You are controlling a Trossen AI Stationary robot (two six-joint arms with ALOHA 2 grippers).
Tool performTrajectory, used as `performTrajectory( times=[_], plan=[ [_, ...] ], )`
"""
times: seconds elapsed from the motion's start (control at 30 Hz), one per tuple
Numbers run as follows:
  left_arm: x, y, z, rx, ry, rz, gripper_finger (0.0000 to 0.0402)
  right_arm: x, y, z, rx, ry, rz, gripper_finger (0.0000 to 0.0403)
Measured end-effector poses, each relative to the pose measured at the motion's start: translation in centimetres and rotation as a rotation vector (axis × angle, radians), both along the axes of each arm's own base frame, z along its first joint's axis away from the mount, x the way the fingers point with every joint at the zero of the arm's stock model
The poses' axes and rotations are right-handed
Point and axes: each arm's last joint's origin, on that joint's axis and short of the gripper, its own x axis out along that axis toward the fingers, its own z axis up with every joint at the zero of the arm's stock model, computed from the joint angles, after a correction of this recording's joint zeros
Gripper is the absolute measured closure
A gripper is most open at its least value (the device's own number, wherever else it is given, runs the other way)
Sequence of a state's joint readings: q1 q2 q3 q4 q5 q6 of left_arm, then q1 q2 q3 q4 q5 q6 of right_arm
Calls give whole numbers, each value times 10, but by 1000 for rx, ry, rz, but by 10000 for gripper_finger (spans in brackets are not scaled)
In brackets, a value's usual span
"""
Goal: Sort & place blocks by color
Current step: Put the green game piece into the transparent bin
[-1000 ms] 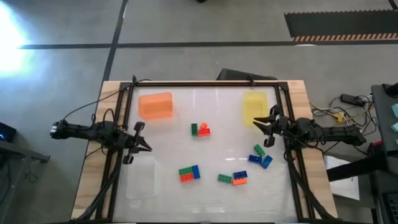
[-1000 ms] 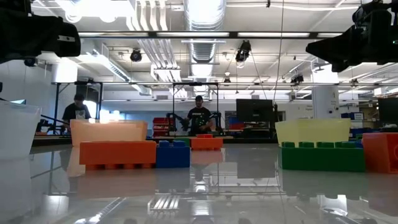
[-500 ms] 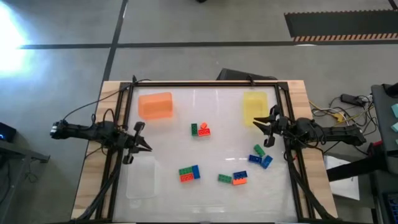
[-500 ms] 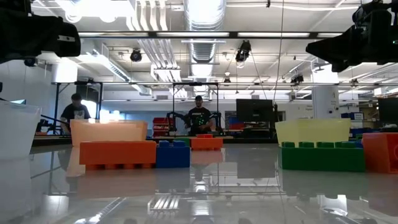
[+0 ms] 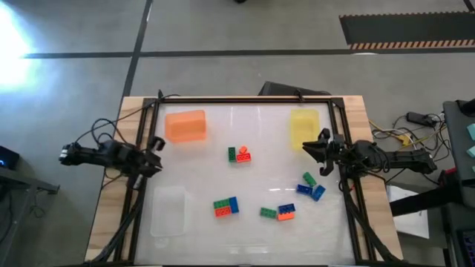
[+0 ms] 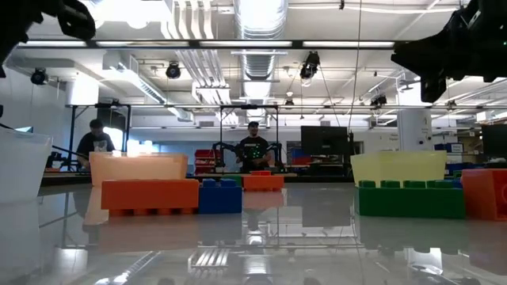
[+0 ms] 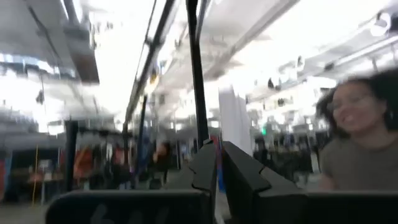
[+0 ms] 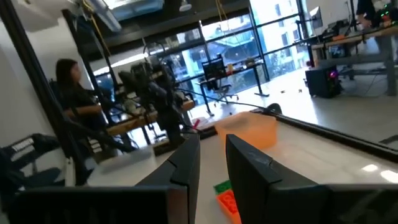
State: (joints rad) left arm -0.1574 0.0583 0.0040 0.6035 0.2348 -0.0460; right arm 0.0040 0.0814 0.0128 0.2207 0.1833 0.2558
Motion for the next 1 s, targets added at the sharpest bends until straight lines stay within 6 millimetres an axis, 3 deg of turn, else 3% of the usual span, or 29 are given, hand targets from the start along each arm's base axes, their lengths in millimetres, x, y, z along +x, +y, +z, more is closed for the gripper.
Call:
performTrajectory(
  times=[0.23,0.47,0.67,0.83,1.0],
  plan=[
    [-5,1,8,-15,-102,7,393,0,0,3,-138,0,-24,335],
    [-7,1,10,79,-171,81,393,-8,0,27,-294,-237,-90,335],
    [-8,2,16,85,-245,119,393,-13,0,42,-394,-300,-139,335],
    [-1,11,33,-225,-158,322,393,-19,0,59,-462,-335,-179,335],
    [21,17,38,-483,12,538,393,-19,0,61,-468,-336,-182,335]
  ],
)
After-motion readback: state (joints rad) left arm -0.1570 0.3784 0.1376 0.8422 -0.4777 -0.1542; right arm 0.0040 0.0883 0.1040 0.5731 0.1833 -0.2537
